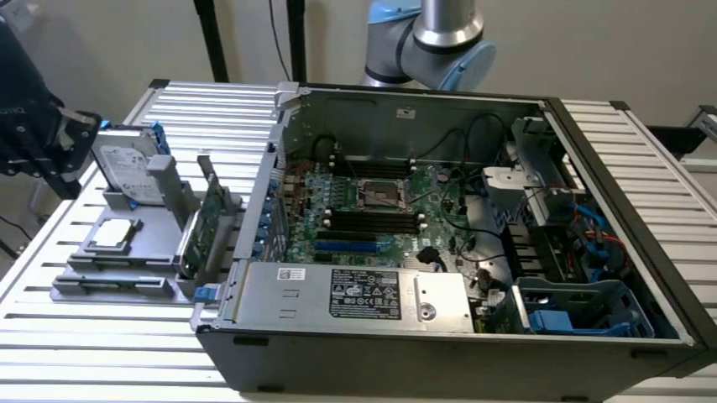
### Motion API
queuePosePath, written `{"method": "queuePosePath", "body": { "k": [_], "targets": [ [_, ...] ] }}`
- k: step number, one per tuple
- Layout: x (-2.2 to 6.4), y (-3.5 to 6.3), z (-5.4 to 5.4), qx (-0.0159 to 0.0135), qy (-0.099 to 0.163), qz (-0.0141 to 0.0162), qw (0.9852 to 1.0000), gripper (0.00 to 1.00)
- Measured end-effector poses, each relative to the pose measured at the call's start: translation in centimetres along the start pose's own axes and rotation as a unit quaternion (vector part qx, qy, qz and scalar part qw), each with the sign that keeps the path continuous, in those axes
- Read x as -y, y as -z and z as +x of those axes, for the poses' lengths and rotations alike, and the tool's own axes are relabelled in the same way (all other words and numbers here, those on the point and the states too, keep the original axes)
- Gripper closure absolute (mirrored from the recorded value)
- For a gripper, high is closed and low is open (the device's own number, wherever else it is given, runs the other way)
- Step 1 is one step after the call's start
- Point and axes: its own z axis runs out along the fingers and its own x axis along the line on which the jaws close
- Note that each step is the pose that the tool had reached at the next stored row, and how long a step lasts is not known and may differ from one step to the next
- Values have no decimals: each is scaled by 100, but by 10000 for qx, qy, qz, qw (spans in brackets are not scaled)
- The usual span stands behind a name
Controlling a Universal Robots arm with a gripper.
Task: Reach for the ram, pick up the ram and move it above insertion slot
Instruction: 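Reach for the ram, then pick up the ram and move it above insertion slot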
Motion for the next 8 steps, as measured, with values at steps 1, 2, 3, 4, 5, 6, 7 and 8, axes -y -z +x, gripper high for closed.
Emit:
{"method": "queuePosePath", "body": {
  "k": [1,2,3,4,5,6,7,8],
  "targets": [
    [0,1,0,-2,80,1,10000,89],
    [0,0,0,-2,157,1,9999,89],
    [0,0,0,-2,235,1,9997,89],
    [0,0,0,-1,307,2,9995,89],
    [0,0,-1,2,375,3,9993,89],
    [1,0,-1,5,445,4,9990,89],
    [1,1,-1,8,512,6,9987,89],
    [2,1,-1,13,578,7,9983,89]
  ]
}}
